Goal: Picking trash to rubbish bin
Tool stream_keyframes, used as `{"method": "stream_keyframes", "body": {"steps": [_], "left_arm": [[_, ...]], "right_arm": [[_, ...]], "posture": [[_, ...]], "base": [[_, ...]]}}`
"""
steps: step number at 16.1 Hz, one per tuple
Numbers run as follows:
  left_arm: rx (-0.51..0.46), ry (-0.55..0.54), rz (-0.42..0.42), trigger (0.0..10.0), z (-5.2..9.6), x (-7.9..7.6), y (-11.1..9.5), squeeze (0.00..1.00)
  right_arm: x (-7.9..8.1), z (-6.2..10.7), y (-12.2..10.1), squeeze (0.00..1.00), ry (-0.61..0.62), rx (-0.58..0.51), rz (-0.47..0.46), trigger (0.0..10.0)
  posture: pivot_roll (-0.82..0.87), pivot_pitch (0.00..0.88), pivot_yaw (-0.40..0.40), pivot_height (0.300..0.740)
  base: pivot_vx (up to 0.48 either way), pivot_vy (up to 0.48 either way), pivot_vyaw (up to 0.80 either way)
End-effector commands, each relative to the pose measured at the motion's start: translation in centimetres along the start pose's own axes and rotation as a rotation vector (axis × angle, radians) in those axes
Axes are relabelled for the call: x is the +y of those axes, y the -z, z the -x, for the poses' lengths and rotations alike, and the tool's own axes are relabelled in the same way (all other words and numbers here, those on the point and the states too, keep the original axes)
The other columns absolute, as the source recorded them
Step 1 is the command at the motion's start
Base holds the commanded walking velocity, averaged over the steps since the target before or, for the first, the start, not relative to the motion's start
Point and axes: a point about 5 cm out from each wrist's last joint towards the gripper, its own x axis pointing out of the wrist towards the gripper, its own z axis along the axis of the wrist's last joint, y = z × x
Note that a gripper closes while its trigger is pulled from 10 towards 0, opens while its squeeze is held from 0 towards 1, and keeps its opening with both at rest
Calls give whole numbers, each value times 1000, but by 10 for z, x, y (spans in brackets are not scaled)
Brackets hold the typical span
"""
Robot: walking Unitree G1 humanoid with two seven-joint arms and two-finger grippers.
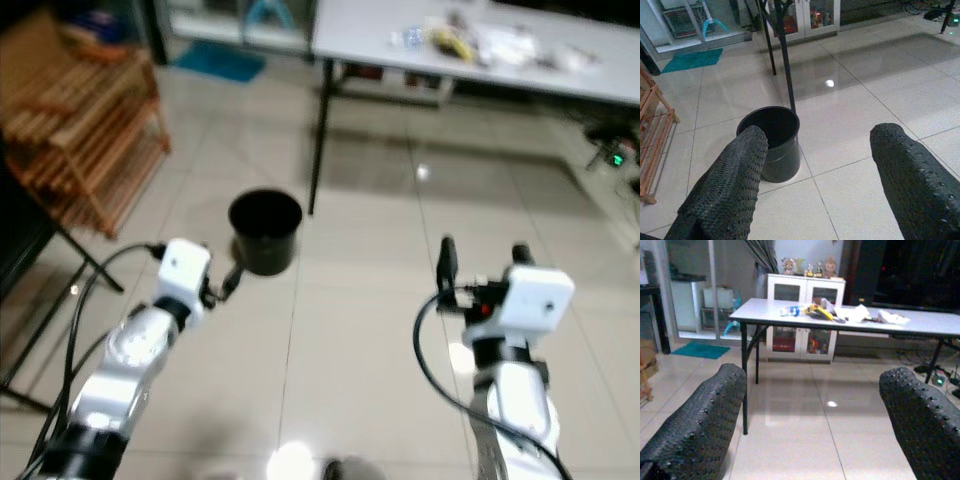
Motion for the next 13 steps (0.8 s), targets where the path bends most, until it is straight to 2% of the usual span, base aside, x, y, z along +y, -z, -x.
{"method": "stream_keyframes", "body": {"steps": [1, 5, 13], "left_arm": [[-21, 30, -2, 10000, -6, -8, -6, 0], [-34, 50, 3, 10000, -13, -11, -11, 0], [-27, 44, 22, 10000, -21, -17, -10, 0]], "right_arm": [[-6, 1, -1, 0, 22, 1, 25, 10000], [-3, 4, -1, 0, 20, 0, 22, 10000], [-2, 5, -3, 0, 23, -6, 23, 10000]], "posture": [[169, 103, -41, 740], [157, 107, -36, 740], [145, 98, -31, 740]], "base": [[0, 0, 0], [0, -82, 0], [0, -452, 0]]}}
